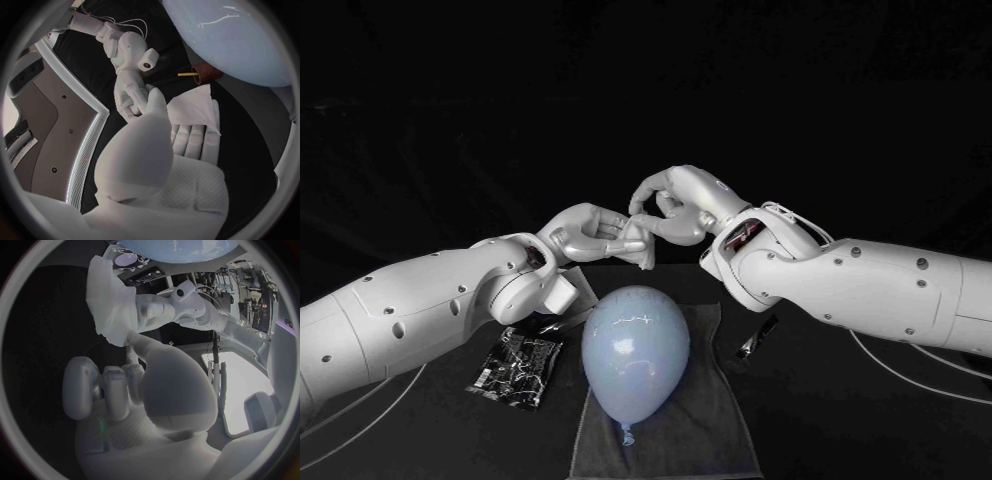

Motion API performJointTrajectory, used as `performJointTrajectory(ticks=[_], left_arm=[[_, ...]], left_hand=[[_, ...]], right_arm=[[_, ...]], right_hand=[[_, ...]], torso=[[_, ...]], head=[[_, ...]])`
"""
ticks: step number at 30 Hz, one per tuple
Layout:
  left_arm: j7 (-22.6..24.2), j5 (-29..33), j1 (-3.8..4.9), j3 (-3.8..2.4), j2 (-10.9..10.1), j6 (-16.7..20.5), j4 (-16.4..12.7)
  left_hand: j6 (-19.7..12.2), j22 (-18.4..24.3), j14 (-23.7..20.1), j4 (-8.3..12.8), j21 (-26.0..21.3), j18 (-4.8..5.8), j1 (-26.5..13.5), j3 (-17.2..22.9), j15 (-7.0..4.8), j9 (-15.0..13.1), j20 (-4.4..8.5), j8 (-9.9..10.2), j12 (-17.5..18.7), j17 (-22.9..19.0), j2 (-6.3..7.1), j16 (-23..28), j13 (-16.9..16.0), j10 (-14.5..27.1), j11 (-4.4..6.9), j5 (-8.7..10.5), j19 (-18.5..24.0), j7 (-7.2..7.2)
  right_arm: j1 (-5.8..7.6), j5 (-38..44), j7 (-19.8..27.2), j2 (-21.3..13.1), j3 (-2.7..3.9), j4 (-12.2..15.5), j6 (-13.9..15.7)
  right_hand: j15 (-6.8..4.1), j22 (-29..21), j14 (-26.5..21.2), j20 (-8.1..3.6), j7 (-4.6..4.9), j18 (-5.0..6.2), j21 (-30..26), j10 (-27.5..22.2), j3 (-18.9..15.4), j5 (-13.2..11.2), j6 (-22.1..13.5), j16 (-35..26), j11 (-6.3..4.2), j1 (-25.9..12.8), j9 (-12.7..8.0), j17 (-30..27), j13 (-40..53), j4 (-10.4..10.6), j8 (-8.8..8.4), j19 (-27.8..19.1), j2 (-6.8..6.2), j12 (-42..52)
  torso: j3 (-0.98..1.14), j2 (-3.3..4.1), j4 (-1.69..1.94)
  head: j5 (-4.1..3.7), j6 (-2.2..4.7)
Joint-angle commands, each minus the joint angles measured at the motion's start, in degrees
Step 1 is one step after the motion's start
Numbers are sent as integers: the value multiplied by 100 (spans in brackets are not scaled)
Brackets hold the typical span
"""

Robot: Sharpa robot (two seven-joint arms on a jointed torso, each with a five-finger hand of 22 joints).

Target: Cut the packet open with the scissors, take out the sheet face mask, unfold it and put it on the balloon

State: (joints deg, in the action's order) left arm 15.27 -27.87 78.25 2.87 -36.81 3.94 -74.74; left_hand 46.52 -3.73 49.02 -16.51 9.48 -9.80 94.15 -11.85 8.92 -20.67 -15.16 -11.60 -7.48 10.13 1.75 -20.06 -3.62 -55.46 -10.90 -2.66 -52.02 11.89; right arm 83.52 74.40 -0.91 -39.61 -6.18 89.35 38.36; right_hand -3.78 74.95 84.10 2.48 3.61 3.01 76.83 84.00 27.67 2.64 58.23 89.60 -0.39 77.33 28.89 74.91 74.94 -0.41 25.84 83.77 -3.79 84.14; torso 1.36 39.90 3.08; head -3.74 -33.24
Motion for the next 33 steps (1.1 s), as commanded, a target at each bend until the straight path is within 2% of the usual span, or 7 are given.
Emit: performJointTrajectory(ticks=[1, 9, 13, 18, 22, 27, 33], left_arm=[[-87, 109, 1, -5, 28, -22, 9], [-162, 294, 2, -5, 79, 47, 26], [-155, 439, 2, -5, 95, 96, 36], [-148, 569, 2, -5, 102, 101, 42], [-158, 671, 2, -5, 99, 49, 40], [-168, 792, 3, -5, 94, -23, 44], [-191, 873, 3, -5, 85, -193, 41]], left_hand=[[-33, -1, -30, -2, -54, -80, -60, 0, 22, 17, -49, 40, 74, -18, 16, 60, 4, 74, -20, -10, -10, 177], [-221, -2, 112, -16, -133, -83, -181, 221, 41, 117, -40, 167, 338, -45, 155, 190, 1, 223, -78, -10, -106, 220], [-508, 1, 179, -19, -228, -80, -255, 530, 76, 243, -58, 284, 393, -82, 266, 303, 0, 376, -150, -12, -110, -8], [-488, 1, 285, 5, -288, -84, -197, 751, 1, 251, -49, 289, 394, -99, 132, 352, 1, 495, -15, -10, -121, -144], [-310, -20, 483, 113, -255, -94, 191, 1130, -96, 217, 31, 243, 379, -105, -278, 368, -6, 434, 147, -13, -306, -215], [-216, -28, 610, 216, -202, -86, 655, 1706, -162, 267, 182, 247, 382, -145, -573, 443, 2, 336, 250, -5, -521, -250], [169, -29, 936, 150, -141, -63, 907, 3191, -233, 356, 354, 182, 381, -258, -149, 630, 16, -144, 174, -39, -805, -165]], right_arm=[[4, -9, 48, 22, 8, 11, 55], [2, -30, 54, 107, 8, -5, 31], [2, -49, 51, 163, 7, -48, 5], [2, -57, 48, 210, 7, -92, -11], [2, -61, 32, 236, 7, -133, -34], [2, -92, 14, 275, 6, -209, -61], [2, -207, 37, 330, 5, -316, 6]], right_hand=[[-34, 1173, 590, -36, -4, -50, 1, 322, 36, 16, 43, 40, -29, -36, 4, 1509, 1153, 13, 23, 188, -3, 19], [-34, 1173, 590, -36, -4, -50, 3, 320, 44, 16, 41, 40, -29, -39, 5, 1509, 1151, 6, 25, 189, -8, 15], [-34, 1173, 590, -37, -4, -50, 2, 322, 48, 16, 40, 40, -28, -42, 6, 1509, 1153, 3, 26, 188, -10, 20], [-34, 1172, 590, -37, -3, -49, -3, 322, 50, 16, 40, 40, -28, -43, 7, 1509, 1153, 2, 27, 186, -11, 19], [-34, 1171, 590, -37, -3, -49, -7, 322, 51, 16, 40, 40, -28, -44, 7, 1509, 1153, 1, 28, 185, -12, 20], [-34, 1167, 590, -37, -3, -46, -23, 319, 54, 16, 39, 40, -28, -45, 7, 1509, 1149, -1, 28, 180, -13, 13], [-33, 1152, 590, -37, 1, -35, -79, 280, 76, 16, 26, 40, -26, -54, 8, 1509, 1101, -6, 27, 160, -11, -66]], torso=[[2, -3, -5], [3, -2, -4], [1, -3, -3], [-1, -1, 4], [-2, -1, 1], [0, 1, -3], [3, -2, -1]], head=[[-5, -2], [-3, 4], [-8, 3], [-18, 5], [-25, 0], [-17, 1], [-12, 2]])
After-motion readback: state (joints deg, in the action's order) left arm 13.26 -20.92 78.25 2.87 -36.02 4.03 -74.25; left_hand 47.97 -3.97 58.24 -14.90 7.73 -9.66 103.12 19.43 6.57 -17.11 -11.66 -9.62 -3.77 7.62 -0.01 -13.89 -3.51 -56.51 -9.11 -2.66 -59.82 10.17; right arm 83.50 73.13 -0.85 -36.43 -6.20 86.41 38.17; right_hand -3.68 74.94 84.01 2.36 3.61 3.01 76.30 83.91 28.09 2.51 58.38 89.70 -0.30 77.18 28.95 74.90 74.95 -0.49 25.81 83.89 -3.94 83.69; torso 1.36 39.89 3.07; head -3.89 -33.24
